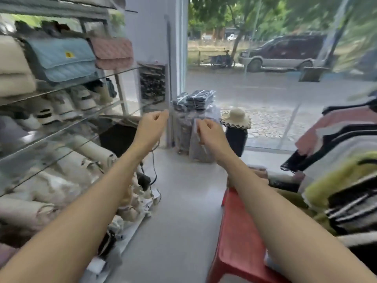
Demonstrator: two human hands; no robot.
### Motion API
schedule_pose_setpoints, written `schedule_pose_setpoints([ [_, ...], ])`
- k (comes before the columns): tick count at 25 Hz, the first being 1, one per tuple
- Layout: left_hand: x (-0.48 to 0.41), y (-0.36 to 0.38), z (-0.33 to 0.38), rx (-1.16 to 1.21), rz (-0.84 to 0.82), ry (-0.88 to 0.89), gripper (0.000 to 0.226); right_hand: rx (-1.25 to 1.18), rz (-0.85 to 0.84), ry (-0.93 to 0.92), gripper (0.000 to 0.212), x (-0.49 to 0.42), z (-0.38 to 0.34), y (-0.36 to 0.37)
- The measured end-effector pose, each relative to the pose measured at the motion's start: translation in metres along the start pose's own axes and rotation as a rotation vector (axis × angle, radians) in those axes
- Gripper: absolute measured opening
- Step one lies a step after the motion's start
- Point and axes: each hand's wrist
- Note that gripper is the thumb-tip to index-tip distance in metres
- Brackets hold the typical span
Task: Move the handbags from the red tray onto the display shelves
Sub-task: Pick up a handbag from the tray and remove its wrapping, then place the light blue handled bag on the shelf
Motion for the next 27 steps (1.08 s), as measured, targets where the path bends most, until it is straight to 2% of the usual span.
schedule_pose_setpoints([
  [4, -0.018, 0.11, -0.008, 0.033, -0.203, -0.03, 0.046, 0.019, 0.208, 0.158, 0.035, 0.044, 0.069, -0.073],
  [8, -0.014, 0.203, -0.029, 0.05, -0.411, -0.106, 0.044, -0.009, 0.381, 0.358, 0.038, 0.081, 0.135, -0.108],
  [12, -0.007, 0.274, -0.069, 0.019, -0.59, -0.192, 0.042, -0.071, 0.462, 0.522, 0.04, 0.112, 0.2, -0.115],
  [16, -0.004, 0.34, -0.124, -0.016, -0.818, -0.332, 0.04, -0.121, 0.564, 0.762, 0.04, 0.133, 0.269, -0.111],
  [22, 0.009, 0.437, -0.186, -0.017, -1.117, -0.537, 0.017, -0.257, 0.707, 1.034, 0.014, 0.155, 0.352, -0.099],
  [23, 0.014, 0.466, -0.206, -0.021, -1.196, -0.604, 0.018, -0.271, 0.738, 1.106, 0.014, 0.16, 0.374, -0.101],
  [25, 0.024, 0.488, -0.221, -0.021, -1.242, -0.719, 0.022, -0.286, 0.741, 1.16, 0.025, 0.17, 0.387, -0.098],
  [27, 0.03, 0.518, -0.236, -0.006, -1.212, -0.788, 0.022, -0.32, 0.782, 1.19, 0.032, 0.175, 0.408, -0.1],
])
Point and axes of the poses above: each hand's wrist, its own x-axis away from the middle knuckle, its own y-axis out of the palm, z = x × y, and after that the axes turned 14 degrees about -z, right-handed
